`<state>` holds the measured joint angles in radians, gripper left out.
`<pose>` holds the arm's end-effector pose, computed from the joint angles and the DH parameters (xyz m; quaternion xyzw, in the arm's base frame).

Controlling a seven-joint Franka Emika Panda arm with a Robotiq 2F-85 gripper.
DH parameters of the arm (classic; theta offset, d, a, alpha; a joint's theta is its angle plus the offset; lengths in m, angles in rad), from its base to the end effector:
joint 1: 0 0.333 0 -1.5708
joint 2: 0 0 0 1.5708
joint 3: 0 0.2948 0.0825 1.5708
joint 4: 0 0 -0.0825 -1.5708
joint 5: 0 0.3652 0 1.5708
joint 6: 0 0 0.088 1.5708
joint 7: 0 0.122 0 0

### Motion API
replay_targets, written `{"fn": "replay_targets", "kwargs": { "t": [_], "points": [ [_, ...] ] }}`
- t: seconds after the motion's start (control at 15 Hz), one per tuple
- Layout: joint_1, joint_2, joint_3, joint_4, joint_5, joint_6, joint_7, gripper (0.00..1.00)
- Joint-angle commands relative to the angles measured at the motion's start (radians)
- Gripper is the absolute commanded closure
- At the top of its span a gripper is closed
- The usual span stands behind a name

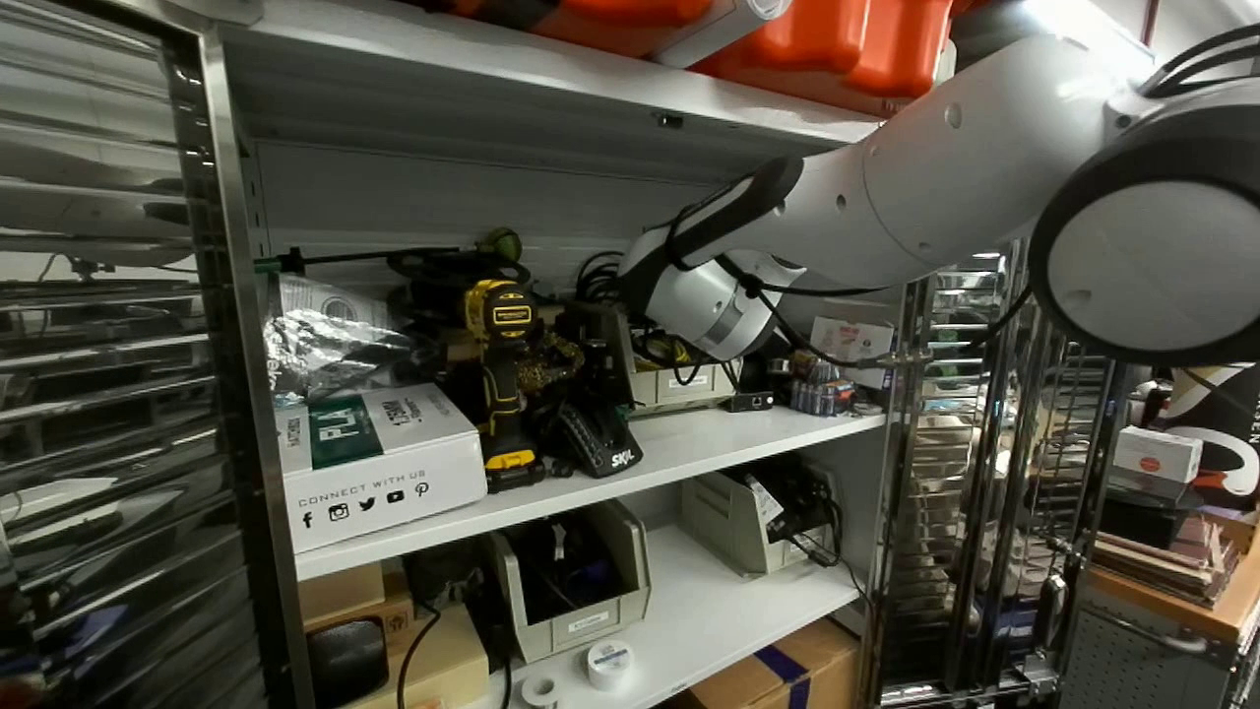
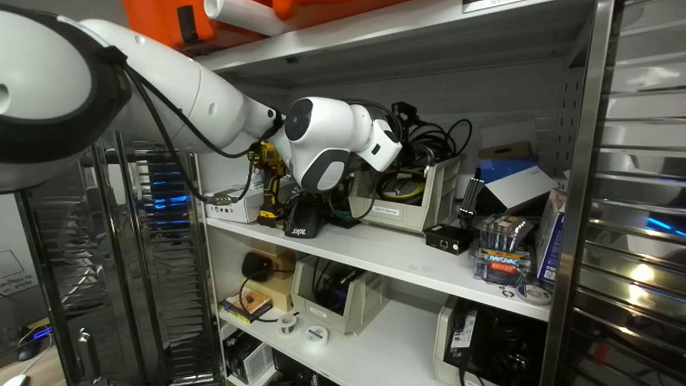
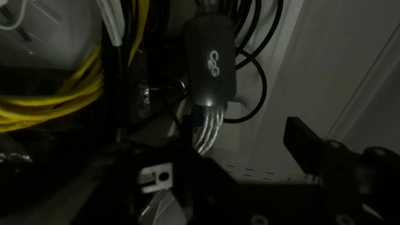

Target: Put the extension cables in the compartment.

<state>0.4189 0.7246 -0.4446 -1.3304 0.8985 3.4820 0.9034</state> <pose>0.7267 0.0008 0.4891 -0.5016 0.5573 -0.5472 0.3719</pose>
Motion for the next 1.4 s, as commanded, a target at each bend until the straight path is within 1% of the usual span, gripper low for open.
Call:
{"fn": "replay_targets", "kwargs": {
  "t": [0.0,0.2,0.33,0.53,0.73,0.87,1.0,1.07,1.13,1.2,1.33],
  "points": [
    [0.048,-0.033,-0.061,-0.02,0.033,-0.051,-0.024,0.0],
    [0.055,-0.128,-0.048,-0.103,-0.002,-0.181,-0.047,0.0],
    [0.036,-0.209,-0.01,-0.157,-0.02,-0.306,-0.084,0.0],
    [0.049,-0.33,-0.028,-0.268,-0.029,-0.456,-0.138,0.0],
    [0.057,-0.476,-0.049,-0.411,-0.056,-0.626,-0.192,0.0],
    [0.06,-0.568,-0.069,-0.503,-0.102,-0.74,-0.203,0.0],
    [0.058,-0.657,-0.09,-0.593,-0.186,-0.855,-0.194,0.0],
    [-0.105,-0.72,0.075,-0.641,-0.298,-0.892,-0.155,0.0],
    [-0.142,-0.758,0.096,-0.675,-0.359,-0.957,-0.148,0.0],
    [-0.196,-0.801,0.134,-0.708,-0.411,-1.028,-0.147,0.0],
    [-0.294,-0.882,0.19,-0.758,-0.481,-1.198,-0.171,0.0]
  ]
}}
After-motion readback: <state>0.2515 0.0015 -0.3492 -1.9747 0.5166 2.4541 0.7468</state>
